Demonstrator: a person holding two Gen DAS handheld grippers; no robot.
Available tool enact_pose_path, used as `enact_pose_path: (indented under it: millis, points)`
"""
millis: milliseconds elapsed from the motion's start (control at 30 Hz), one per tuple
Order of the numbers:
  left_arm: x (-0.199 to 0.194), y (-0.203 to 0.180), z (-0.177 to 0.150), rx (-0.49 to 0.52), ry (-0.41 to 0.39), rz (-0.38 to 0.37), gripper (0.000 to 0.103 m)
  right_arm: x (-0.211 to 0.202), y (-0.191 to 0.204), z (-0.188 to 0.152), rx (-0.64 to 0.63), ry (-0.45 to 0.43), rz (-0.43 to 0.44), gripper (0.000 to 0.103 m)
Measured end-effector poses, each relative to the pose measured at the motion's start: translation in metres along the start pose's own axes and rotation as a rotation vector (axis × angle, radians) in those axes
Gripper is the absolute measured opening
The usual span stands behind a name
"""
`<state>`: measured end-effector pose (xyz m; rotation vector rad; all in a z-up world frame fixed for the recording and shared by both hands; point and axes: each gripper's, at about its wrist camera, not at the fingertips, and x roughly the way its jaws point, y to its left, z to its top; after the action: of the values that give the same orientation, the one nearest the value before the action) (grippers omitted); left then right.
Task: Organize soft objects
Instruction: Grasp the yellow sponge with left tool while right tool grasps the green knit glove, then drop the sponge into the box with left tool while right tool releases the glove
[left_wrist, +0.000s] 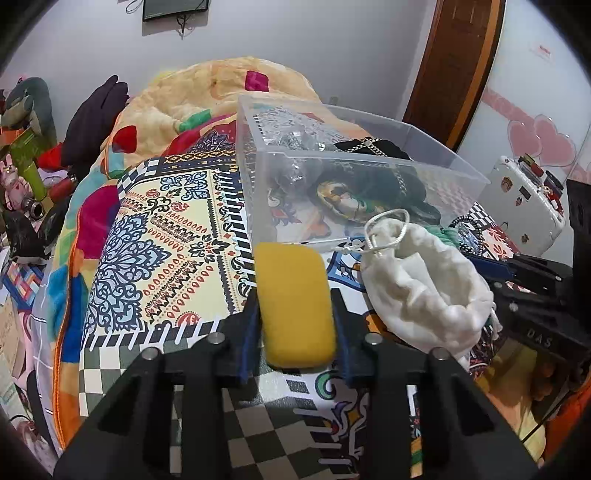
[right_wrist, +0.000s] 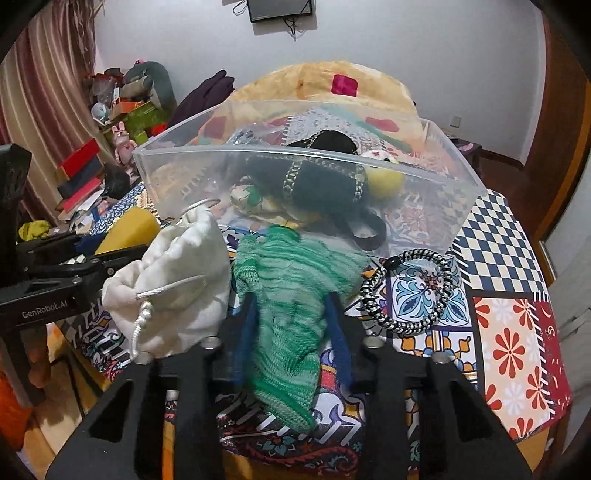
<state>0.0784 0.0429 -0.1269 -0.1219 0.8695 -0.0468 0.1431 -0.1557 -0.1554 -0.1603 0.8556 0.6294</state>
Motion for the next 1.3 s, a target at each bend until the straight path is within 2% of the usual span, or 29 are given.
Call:
enact_pose_path:
  millis: [100,267,567,800,1033,1300]
  points:
    - [-0.006,-0.002,0.000,0.008,-0.021,0.003,0.034,-0.001,0.000,-0.001,0.001,-0.006,0.009,0.018]
    - [-0.026,-0.006,0.006,0.026,-0.082,0.007,0.034,-0.011,0.001,0.001,-0.013,-0.036,0.015,0.015]
    - [-0.054,-0.011,0.033,0.044,-0.191,-0.002,0.034,-0.054,-0.001,0.017,-0.004,-0.175,-0.001,0.015]
    - [-0.061,-0.014,0.066,0.046,-0.266,-0.014,0.034,-0.080,-0.004,0.046,0.015,-0.303,-0.024,0.015]
    - [-0.044,-0.018,0.092,0.053,-0.251,-0.031,0.034,-0.073,-0.007,0.066,0.034,-0.354,-0.040,0.015]
    - [0.000,-0.021,0.108,0.067,-0.156,-0.031,0.034,-0.032,-0.011,0.081,0.043,-0.268,-0.031,0.015]
